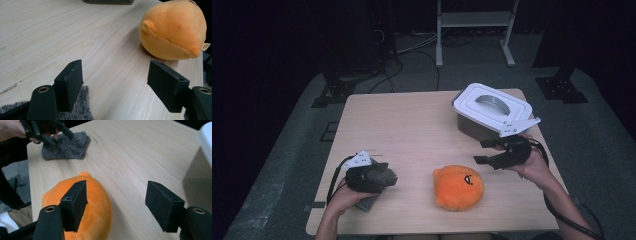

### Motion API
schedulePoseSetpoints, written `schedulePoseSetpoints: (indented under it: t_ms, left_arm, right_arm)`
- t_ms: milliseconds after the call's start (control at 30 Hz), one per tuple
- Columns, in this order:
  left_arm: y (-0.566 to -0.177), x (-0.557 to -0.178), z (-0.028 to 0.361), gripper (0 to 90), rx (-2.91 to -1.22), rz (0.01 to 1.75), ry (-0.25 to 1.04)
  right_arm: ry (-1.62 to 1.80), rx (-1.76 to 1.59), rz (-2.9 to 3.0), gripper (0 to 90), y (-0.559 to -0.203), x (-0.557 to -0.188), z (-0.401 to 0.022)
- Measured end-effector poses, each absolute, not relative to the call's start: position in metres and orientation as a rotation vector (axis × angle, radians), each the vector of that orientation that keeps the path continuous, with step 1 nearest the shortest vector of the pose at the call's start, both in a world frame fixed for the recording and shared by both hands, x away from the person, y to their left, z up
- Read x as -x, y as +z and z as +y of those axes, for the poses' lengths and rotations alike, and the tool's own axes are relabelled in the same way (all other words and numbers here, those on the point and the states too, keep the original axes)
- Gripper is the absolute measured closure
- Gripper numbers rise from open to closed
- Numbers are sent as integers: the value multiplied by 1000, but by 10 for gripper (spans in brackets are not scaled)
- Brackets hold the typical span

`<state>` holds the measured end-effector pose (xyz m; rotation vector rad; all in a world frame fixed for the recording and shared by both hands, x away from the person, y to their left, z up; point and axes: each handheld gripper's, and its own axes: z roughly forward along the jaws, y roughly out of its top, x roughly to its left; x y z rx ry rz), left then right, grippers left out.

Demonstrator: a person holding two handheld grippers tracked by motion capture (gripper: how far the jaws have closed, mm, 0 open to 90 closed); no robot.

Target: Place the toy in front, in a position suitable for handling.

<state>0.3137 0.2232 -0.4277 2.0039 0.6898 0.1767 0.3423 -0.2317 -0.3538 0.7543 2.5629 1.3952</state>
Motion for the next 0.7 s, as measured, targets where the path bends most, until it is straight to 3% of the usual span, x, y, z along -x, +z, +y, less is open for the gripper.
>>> schedulePoseSetpoints:
  t_ms: [700]
  left_arm:
    - [-425,-316,215,191,-2005,665,165]
  right_arm:
    - [1332,-773,2491,307,-326,-372,-265]
